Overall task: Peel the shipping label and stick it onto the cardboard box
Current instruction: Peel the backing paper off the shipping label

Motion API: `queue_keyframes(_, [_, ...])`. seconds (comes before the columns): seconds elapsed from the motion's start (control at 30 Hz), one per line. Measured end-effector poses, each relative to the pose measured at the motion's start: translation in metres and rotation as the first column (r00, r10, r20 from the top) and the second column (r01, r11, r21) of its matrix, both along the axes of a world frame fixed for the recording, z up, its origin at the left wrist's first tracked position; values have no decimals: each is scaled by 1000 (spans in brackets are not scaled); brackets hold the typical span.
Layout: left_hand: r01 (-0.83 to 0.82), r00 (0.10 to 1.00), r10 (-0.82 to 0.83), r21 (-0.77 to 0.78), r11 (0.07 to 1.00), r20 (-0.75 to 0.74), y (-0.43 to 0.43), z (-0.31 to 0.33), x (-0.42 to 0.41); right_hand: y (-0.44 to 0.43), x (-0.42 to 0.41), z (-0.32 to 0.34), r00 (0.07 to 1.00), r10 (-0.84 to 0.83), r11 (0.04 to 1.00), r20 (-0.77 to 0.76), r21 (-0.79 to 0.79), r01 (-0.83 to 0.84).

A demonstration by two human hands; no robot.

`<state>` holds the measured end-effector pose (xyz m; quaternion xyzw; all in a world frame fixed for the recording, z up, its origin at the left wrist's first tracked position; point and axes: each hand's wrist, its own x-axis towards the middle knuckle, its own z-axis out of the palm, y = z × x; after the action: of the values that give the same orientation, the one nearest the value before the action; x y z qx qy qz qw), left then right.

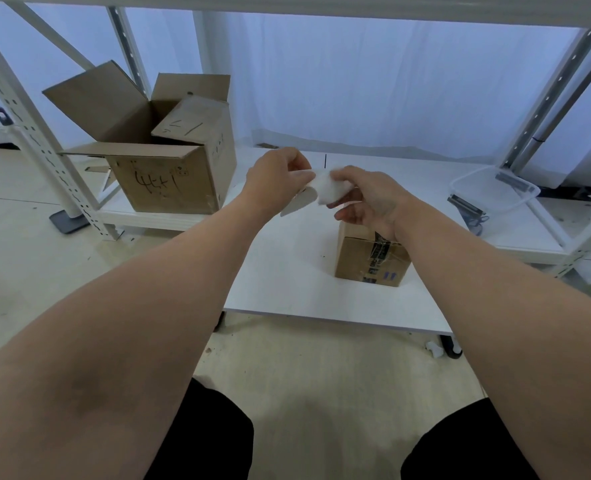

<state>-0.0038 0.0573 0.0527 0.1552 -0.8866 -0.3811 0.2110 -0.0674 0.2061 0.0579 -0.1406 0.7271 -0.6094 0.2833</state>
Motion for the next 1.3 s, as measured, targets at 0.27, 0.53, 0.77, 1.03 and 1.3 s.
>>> queue_keyframes(0.27, [45,993,-76,-324,945,-85,8,4,5,4,-2,-3,992,-69,997,-101,-49,64])
queue_keyframes(0.53, [82,997,-79,-270,959,20,9,0,6,12,-3,-2,945,0,998,-326,64,22])
queue_keyframes(0.77, [117,988,-91,-216,969,128,11,0,2,8,-2,-5,886,53,995,-461,95,-10])
queue_keyframes(1.03, [102,994,-91,-192,976,67,4,-2,1,6,-3,-6,880,40,996,-474,87,2])
queue_keyframes(1.3, [89,996,-89,115,989,-3,4,-2,-5,6,0,-5,896,87,995,-436,91,-52])
